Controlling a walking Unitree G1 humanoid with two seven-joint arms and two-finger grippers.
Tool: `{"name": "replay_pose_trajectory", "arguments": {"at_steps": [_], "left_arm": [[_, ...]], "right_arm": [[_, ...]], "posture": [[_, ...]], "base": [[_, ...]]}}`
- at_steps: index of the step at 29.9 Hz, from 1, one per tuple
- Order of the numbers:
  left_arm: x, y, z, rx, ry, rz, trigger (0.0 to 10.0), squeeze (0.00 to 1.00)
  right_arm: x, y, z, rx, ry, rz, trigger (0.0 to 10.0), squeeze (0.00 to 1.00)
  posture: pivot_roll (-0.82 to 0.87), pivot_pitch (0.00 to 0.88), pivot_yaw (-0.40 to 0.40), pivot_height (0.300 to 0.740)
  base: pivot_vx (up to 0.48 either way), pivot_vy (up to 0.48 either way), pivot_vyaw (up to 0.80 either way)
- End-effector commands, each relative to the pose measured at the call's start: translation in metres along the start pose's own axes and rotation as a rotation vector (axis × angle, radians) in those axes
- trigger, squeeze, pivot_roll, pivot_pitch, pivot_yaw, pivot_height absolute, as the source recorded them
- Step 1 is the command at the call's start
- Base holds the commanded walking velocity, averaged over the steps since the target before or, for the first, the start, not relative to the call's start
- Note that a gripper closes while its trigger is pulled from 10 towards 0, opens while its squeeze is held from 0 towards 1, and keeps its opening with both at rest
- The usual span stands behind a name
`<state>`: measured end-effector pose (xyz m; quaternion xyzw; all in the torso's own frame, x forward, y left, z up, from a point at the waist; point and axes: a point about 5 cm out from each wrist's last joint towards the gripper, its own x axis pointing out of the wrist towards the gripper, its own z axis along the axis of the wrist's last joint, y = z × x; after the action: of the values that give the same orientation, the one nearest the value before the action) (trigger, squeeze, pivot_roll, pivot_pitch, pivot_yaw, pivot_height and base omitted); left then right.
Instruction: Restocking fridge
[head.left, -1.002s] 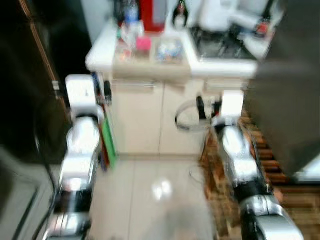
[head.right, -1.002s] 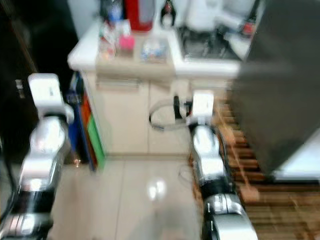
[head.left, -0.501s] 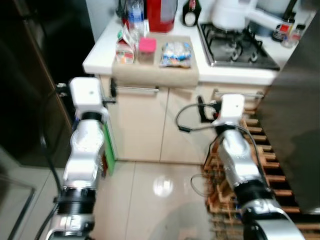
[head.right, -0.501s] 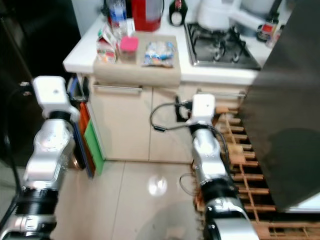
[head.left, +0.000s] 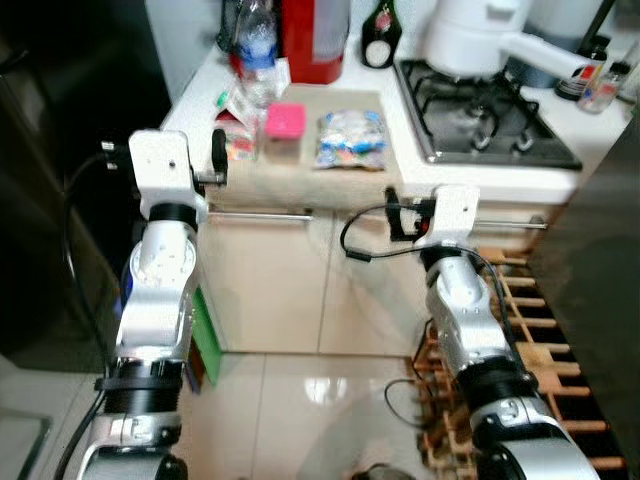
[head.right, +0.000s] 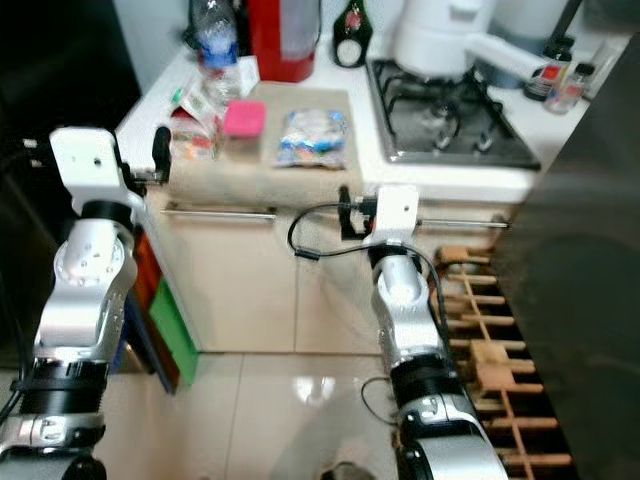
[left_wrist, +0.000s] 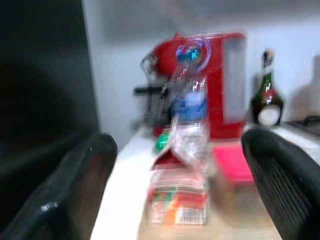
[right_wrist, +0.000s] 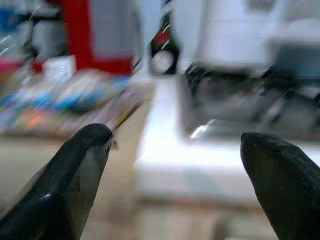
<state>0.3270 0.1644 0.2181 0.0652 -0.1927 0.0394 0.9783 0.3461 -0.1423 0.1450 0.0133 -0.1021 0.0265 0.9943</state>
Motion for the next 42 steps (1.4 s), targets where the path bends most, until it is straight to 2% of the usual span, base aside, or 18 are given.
{"name": "replay_pose_trajectory", "arguments": {"at_steps": [1,4,5,7,11,13,14,15,18,20,22,23,28,33,37,38,40,42], "left_arm": [[0.009,0.010,0.029,0.020,-0.119,0.038,10.0,0.00],[0.014,0.011,0.043,0.022,-0.168,0.031,10.0,0.00],[0.021,0.011,0.057,0.025,-0.213,0.012,10.0,0.00],[0.027,0.012,0.062,0.029,-0.221,0.000,10.0,0.00],[0.035,0.012,0.065,0.009,-0.212,-0.023,10.0,0.00],[0.047,0.016,0.068,-0.027,-0.196,-0.025,10.0,0.00],[0.047,0.016,0.068,-0.027,-0.196,-0.025,10.0,0.00],[0.058,0.020,0.076,-0.024,-0.214,-0.027,10.0,0.00],[0.068,0.025,0.084,-0.017,-0.225,-0.030,10.0,0.00],[0.079,0.029,0.085,-0.016,-0.187,-0.031,10.0,0.00],[0.094,0.039,0.082,-0.071,-0.093,0.008,10.0,0.00],[0.106,0.049,0.089,-0.083,-0.069,0.000,10.0,0.00],[0.122,0.059,0.106,-0.109,-0.056,-0.063,10.0,0.00],[0.133,0.053,0.117,-0.181,-0.027,-0.189,10.0,0.00],[0.136,0.039,0.116,-0.206,-0.003,-0.289,10.0,0.00],[0.136,0.039,0.116,-0.206,-0.003,-0.289,10.0,0.00],[0.137,0.030,0.107,-0.197,0.038,-0.358,10.0,0.00],[0.137,0.025,0.103,-0.195,0.056,-0.397,10.0,0.00]], "right_arm": [[0.009,0.009,0.029,0.005,-0.115,0.019,10.0,0.00],[0.013,0.009,0.045,0.000,-0.172,0.021,10.0,0.00],[0.018,0.008,0.061,0.009,-0.222,0.021,10.0,0.00],[0.021,0.008,0.067,0.016,-0.235,0.021,10.0,0.00],[0.022,0.007,0.067,0.019,-0.221,0.016,10.0,0.00],[0.019,0.007,0.059,0.025,-0.190,0.016,10.0,0.00],[0.019,0.007,0.059,0.025,-0.190,0.016,10.0,0.00],[0.016,0.008,0.056,0.031,-0.177,0.018,10.0,0.00],[0.013,0.010,0.057,0.054,-0.183,0.021,10.0,0.00],[0.011,0.012,0.061,0.116,-0.194,0.038,10.0,0.00],[0.007,0.012,0.066,0.149,-0.201,0.089,10.0,0.00],[0.004,0.009,0.068,0.113,-0.193,0.128,10.0,0.00],[0.006,-0.005,0.072,0.086,-0.188,0.109,10.0,0.00],[0.007,-0.007,0.079,0.132,-0.194,0.104,10.0,0.00],[0.004,0.005,0.080,0.214,-0.145,0.236,10.0,0.00],[0.004,0.005,0.080,0.214,-0.145,0.236,10.0,0.00],[0.001,0.015,0.081,0.213,-0.112,0.360,10.0,0.00],[0.001,0.016,0.082,0.204,-0.103,0.391,10.0,0.00]], "posture": [[-0.02,0.000,-0.023,0.740],[-0.02,0.000,-0.030,0.740],[-0.02,0.000,-0.031,0.740],[-0.02,0.000,-0.031,0.740],[-0.02,0.000,-0.033,0.740],[-0.02,0.000,-0.029,0.740],[-0.02,0.000,-0.029,0.740],[-0.02,0.000,-0.029,0.740],[-0.03,0.000,-0.019,0.740],[-0.03,0.000,-0.017,0.740],[-0.03,0.000,-0.016,0.740],[-0.05,0.000,-0.005,0.740],[-0.06,0.000,0.012,0.740],[-0.07,0.000,0.010,0.740],[-0.07,0.000,0.004,0.740],[-0.07,0.000,0.004,0.740],[-0.08,0.000,0.007,0.740],[-0.08,0.000,0.007,0.740]], "base": [[0.480,0.000,0.00],[0.480,0.000,0.00],[0.480,0.000,0.00],[0.480,0.000,0.00],[0.480,0.000,0.00],[0.480,0.000,0.00],[0.480,0.000,0.00],[0.480,0.000,0.00],[0.480,0.000,0.00],[0.480,0.000,0.00],[0.000,0.000,0.00],[0.000,0.000,0.00],[0.000,0.000,0.00],[0.000,0.000,0.00],[0.000,0.000,0.00],[0.000,0.000,0.00],[0.000,0.000,0.00],[0.000,0.000,0.00]]}}
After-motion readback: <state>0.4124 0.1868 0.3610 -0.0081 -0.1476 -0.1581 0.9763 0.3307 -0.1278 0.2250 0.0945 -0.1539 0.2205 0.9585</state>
